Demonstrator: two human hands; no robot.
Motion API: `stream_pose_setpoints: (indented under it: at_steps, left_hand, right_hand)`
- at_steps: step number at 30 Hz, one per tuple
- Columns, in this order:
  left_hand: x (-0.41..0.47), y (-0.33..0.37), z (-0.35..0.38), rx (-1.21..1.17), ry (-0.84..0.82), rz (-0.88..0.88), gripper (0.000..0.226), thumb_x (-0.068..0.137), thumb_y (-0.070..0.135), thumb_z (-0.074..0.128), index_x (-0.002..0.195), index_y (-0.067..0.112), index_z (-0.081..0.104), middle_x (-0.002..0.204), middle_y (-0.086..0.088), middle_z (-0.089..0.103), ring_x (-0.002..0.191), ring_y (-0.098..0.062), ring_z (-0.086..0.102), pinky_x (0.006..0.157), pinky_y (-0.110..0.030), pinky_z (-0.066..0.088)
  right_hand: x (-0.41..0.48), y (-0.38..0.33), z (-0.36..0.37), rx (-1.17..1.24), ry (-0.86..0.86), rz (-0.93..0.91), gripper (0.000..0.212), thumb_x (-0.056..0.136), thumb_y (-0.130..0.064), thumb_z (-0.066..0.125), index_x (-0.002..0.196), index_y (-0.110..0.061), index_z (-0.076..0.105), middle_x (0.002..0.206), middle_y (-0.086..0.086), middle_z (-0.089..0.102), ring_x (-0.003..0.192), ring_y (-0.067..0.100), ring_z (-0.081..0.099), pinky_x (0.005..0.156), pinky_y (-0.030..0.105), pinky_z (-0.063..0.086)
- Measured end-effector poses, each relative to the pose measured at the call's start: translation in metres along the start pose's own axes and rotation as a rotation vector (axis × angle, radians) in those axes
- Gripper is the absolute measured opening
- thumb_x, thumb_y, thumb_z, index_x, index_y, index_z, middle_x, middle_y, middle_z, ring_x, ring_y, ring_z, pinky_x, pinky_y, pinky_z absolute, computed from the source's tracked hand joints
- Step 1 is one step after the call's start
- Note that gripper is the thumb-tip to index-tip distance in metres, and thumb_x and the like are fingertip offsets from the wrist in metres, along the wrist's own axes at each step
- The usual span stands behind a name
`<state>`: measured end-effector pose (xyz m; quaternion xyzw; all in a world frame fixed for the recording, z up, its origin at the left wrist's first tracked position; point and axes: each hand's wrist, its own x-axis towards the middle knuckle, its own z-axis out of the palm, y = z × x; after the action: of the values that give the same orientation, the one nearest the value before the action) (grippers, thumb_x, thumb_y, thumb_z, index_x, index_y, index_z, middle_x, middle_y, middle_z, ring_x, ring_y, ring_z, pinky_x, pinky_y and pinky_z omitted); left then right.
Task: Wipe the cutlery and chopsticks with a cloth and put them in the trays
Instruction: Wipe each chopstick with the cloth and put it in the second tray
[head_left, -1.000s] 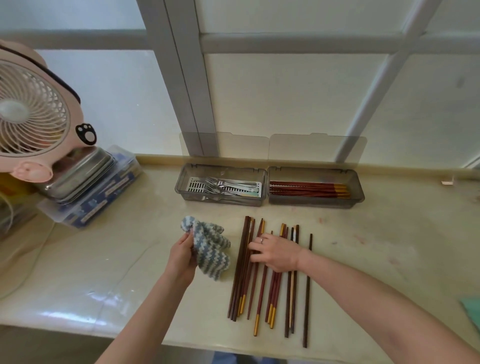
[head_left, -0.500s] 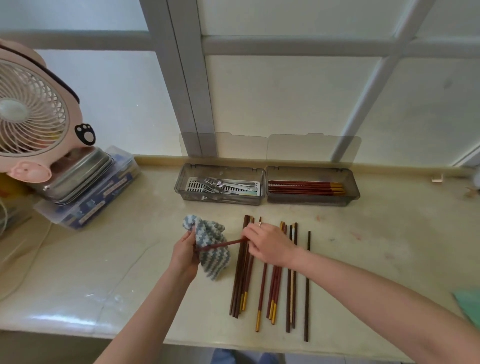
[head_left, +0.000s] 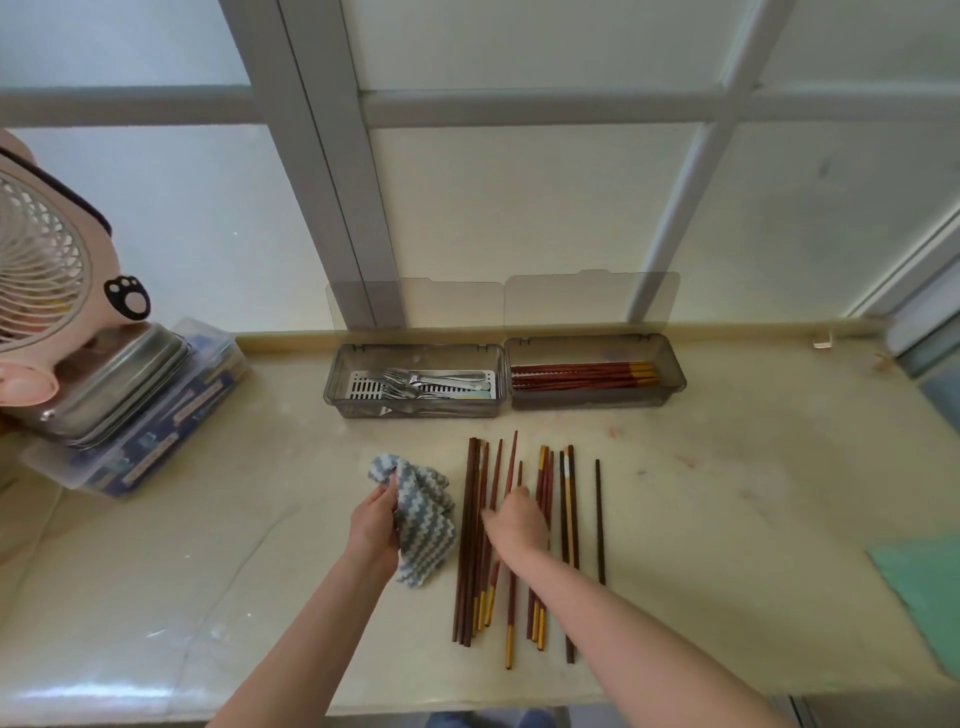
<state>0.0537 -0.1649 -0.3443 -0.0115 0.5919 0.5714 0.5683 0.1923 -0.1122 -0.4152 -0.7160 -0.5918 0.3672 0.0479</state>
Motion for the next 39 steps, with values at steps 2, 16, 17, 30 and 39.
stream_pose_setpoints:
  at_steps: [2,16,17,30,39]
  left_hand:
    - [0.000,0.000,0.000,0.006,-0.006,-0.006,0.037,0.098,0.019,0.043,0.127,-0.003,0.049,0.090,-0.013,0.062,0.078,-0.024,0.059,0.074,-0.037,0.047]
    - [0.000,0.009,0.003,0.155,-0.071,-0.002,0.029,0.098,0.018,0.042,0.115,0.000,0.056,0.090,-0.014,0.064,0.080,-0.025,0.060,0.067,-0.035,0.048]
    - [0.000,0.008,0.005,0.166,-0.074,-0.001,0.029,0.098,0.018,0.042,0.114,0.000,0.057,0.089,-0.014,0.064,0.079,-0.024,0.060,0.066,-0.034,0.048]
    - [-0.001,0.012,0.036,0.304,-0.172,0.088,0.017,0.092,0.001,0.048,0.089,0.002,0.064,0.081,-0.016,0.066,0.059,-0.019,0.067,0.053,-0.026,0.057]
    - [0.008,0.036,0.048,0.102,-0.036,0.084,0.013,0.095,0.006,0.046,0.101,0.002,0.057,0.086,-0.012,0.061,0.074,-0.020,0.061,0.064,-0.033,0.050]
  right_hand:
    - [-0.002,-0.006,0.002,0.024,0.007,0.034,0.029,0.091,-0.029,0.059,0.110,-0.010,0.049,0.094,0.003,0.063,0.078,0.022,0.069,0.066,0.033,0.058]
    - [0.002,-0.008,-0.027,0.209,-0.148,0.005,0.017,0.094,-0.022,0.056,0.105,-0.008,0.054,0.091,0.011,0.067,0.047,0.009,0.061,0.039,0.014,0.043]
    - [0.001,-0.010,-0.034,0.252,-0.156,-0.048,0.015,0.095,-0.022,0.055,0.101,-0.009,0.053,0.086,0.008,0.065,0.048,0.008,0.059,0.040,0.013,0.043]
    - [-0.024,-0.035,-0.072,0.414,-0.607,-0.316,0.028,0.099,-0.025,0.046,0.077,-0.013,0.058,0.066,0.000,0.051,0.047,0.005,0.046,0.048,0.016,0.036]
    - [-0.035,-0.014,-0.074,0.641,-0.741,-0.288,0.031,0.103,-0.024,0.036,0.097,-0.003,0.060,0.059,0.005,0.054,0.038,0.009,0.041,0.037,0.019,0.031]
